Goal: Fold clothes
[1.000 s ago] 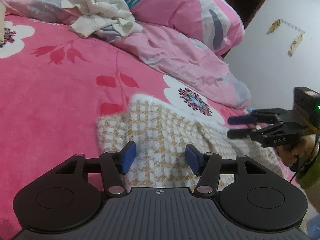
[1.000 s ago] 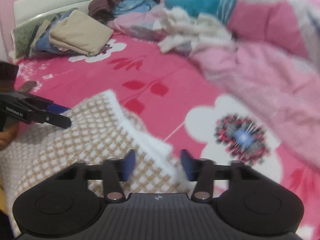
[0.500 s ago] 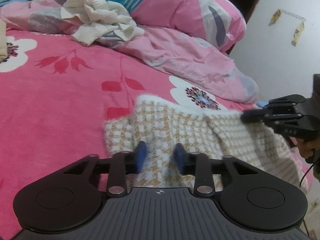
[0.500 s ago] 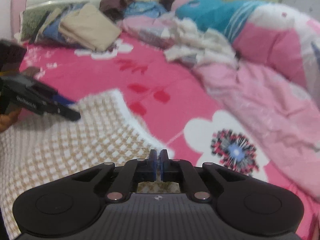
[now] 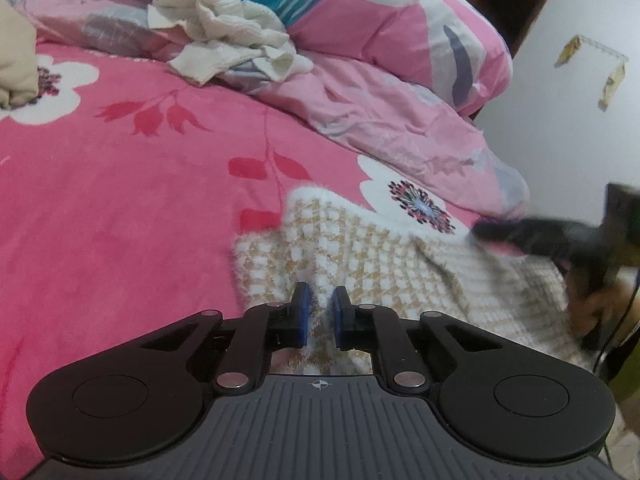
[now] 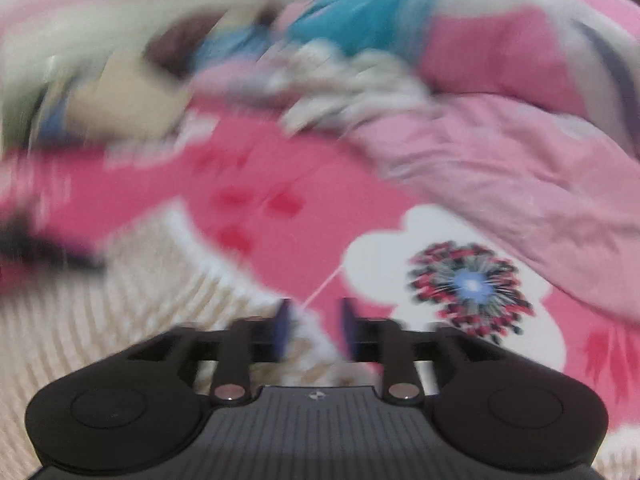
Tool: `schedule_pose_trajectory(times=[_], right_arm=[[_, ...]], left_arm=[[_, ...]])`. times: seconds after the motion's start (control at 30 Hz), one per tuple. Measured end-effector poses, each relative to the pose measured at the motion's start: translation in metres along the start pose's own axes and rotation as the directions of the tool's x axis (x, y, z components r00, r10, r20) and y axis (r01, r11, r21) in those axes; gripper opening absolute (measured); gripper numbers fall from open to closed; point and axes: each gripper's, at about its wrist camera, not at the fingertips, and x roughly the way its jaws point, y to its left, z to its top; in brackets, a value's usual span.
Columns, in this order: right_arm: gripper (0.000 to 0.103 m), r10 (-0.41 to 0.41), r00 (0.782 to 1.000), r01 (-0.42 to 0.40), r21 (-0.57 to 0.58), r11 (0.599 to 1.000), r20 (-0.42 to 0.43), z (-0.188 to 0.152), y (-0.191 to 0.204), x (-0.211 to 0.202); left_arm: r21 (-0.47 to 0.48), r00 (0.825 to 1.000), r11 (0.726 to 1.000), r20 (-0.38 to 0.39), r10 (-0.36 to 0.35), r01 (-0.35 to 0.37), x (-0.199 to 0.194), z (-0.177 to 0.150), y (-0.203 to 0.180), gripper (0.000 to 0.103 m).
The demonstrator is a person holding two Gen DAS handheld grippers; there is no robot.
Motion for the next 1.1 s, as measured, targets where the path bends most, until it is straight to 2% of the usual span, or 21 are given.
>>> schedule_pose_trajectory(times=[0.07, 0.17, 0.27, 0.37, 0.4, 0.47, 0.53, 0.6, 0.63, 0.7, 0.77, 0.83, 0.9, 1.0, 1.1], right_arm=[[0.041, -0.059, 0.996, 0.052, 0.111, 0.992, 0.064, 0.009, -0.034, -0.028], [0.042, -0.126, 0.987, 0.105, 0.201, 0.974, 0.098, 0.01, -0.073, -0.065], [0.045, -0.153, 0.987, 0.144, 0.171, 0.975, 0.039, 0.004, -0.084, -0.081], [0.059, -0.187, 0.981, 0.192, 0.171, 0.966, -0.043, -0.011, -0.091, -0.081], [0.06, -0.213, 0.975, 0.222, 0.181, 0.958, -0.068, -0.017, -0.093, -0.081], [0.063, -0.246, 0.962, 0.27, 0.301, 0.915, -0.116, -0.031, -0.112, -0.081], [0.064, -0.267, 0.949, 0.314, 0.433, 0.845, -0.167, -0.046, -0.135, -0.082], [0.063, -0.224, 0.958, 0.285, 0.552, 0.784, -0.177, -0.061, -0.155, -0.082], [0.061, -0.19, 0.968, 0.249, 0.593, 0.766, -0.162, -0.067, -0.162, -0.082], [0.031, -0.146, 0.983, 0.186, 0.63, 0.754, -0.115, -0.075, -0.166, -0.086], [0.011, -0.161, 0.985, 0.16, 0.617, 0.77, -0.056, -0.077, -0.162, -0.097], [0.009, -0.173, 0.984, 0.11, 0.614, 0.781, 0.043, -0.076, -0.158, -0.111], [0.009, -0.182, 0.979, 0.089, 0.601, 0.794, 0.096, -0.076, -0.155, -0.115], [0.009, -0.179, 0.982, 0.101, 0.635, 0.766, 0.06, -0.088, -0.166, -0.096], [0.01, -0.148, 0.989, 0.106, 0.691, 0.715, 0.001, -0.106, -0.179, -0.069]], left_arm=[[0.005, 1.0, 1.0, 0.0, 0.002, -0.002, 0.001, 0.0, 0.0, 0.011], [0.002, 1.0, 1.0, 0.002, 0.005, -0.005, 0.001, -0.001, 0.001, 0.011], [0.011, 1.0, 1.0, 0.006, 0.016, -0.016, 0.001, -0.001, -0.001, 0.012], [0.02, 1.0, 0.999, 0.012, 0.028, -0.029, 0.001, -0.002, -0.004, 0.012], [0.021, 0.999, 0.999, 0.012, 0.031, -0.031, 0.001, -0.002, -0.004, 0.012], [0.015, 0.999, 0.999, 0.014, 0.036, -0.036, 0.001, -0.002, -0.004, 0.012], [0.005, 0.999, 0.999, 0.016, 0.04, -0.04, 0.002, -0.002, -0.004, 0.012], [-0.006, 0.999, 0.999, 0.021, 0.046, -0.046, 0.002, -0.002, -0.004, 0.012], [-0.003, 0.998, 0.999, 0.024, 0.051, -0.051, 0.002, -0.002, -0.004, 0.012], [0.01, 0.997, 0.998, 0.032, 0.065, -0.066, 0.001, -0.003, -0.007, 0.012], [0.027, 0.995, 0.996, 0.046, 0.085, -0.086, -0.001, -0.004, -0.011, 0.012], [0.023, 0.993, 0.995, 0.064, 0.1, -0.101, -0.005, -0.003, -0.012, 0.011], [0.013, 0.992, 0.994, 0.071, 0.107, -0.109, -0.006, -0.003, -0.011, 0.011], [0.011, 0.99, 0.992, 0.062, 0.124, -0.125, -0.004, -0.004, -0.011, 0.011], [0.012, 0.989, 0.99, 0.05, 0.141, -0.142, -0.002, -0.005, -0.012, 0.011]])
